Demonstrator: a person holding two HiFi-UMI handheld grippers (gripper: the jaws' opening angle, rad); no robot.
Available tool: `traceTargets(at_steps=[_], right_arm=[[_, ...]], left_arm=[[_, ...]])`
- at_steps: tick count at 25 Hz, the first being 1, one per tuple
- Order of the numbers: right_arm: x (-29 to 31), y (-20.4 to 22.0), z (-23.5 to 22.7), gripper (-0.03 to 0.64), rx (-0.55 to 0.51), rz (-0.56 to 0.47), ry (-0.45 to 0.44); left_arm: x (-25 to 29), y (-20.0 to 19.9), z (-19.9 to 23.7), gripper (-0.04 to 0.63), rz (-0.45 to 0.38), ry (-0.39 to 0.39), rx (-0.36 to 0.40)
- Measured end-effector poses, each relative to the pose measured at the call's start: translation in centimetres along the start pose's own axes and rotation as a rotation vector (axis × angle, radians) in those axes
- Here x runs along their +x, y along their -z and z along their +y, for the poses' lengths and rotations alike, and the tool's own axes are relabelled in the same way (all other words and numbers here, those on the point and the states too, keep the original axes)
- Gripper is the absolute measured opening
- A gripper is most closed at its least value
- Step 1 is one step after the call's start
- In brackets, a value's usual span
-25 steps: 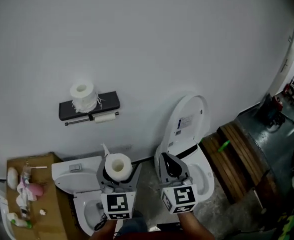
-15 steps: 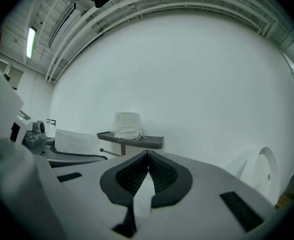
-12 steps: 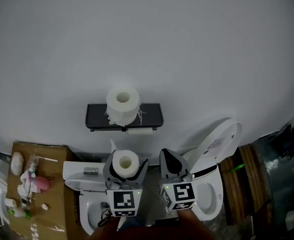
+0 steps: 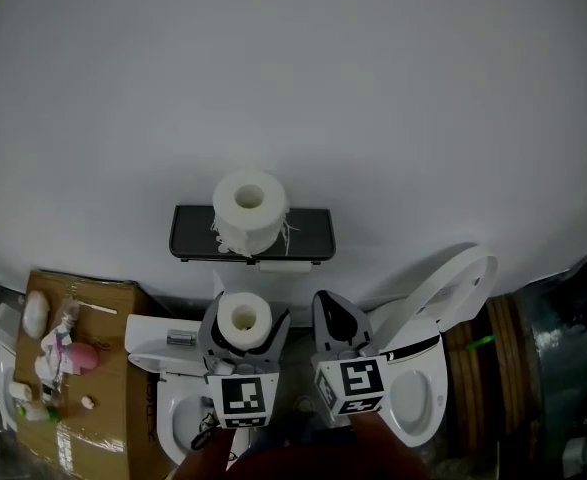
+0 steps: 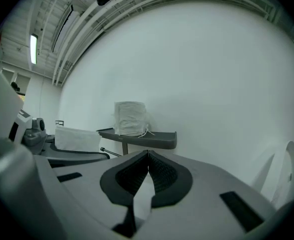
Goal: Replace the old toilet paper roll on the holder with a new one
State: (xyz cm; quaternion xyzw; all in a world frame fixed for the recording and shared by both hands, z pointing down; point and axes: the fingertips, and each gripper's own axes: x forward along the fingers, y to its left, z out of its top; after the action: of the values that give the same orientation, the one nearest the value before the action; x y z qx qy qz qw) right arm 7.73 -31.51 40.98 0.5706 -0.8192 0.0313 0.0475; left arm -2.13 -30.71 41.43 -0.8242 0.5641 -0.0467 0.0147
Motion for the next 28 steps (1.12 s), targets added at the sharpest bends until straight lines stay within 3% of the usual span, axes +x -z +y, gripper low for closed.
traceTargets(at_steps=[5,15,18,21,25,27,28], right_arm=[[1.0,0.8,-1.1,0.018,0.050,0.001,-0.045],[2.5,2.0,-2.0,0.018,0.124,0.016,-0.118],[3.1,2.8,-2.2,0.018,0.193,0.027,-0.143],[3.9,4.2,-2.4,0.018,0.388,0.038,-0.185],[5.1,6.9,-2.9,0.029,0.790,0.051,-0.225],[5.6,7.6,-2.8,0.136,0.962,0.006,-0.271],[6.0,7.7,-2.7,0.158,1.026,-0.028,-0.299]], left_arm=[[1.2,0.3,-0.7,0.445,0.032,-0.029,-0.017],[2.6,0.2,-1.3,0.445,0.059,-0.077,0.034],[2.6,0.1,-1.1,0.445,0.055,-0.089,0.038],[2.7,-0.3,-0.8,0.445,0.043,-0.099,0.036],[2.6,-0.5,-0.3,0.445,0.037,-0.107,0.022],[2.5,-1.0,-0.2,0.445,0.021,-0.109,-0.007],[2.4,-1.1,0.0,0.445,0.018,-0.112,-0.012]])
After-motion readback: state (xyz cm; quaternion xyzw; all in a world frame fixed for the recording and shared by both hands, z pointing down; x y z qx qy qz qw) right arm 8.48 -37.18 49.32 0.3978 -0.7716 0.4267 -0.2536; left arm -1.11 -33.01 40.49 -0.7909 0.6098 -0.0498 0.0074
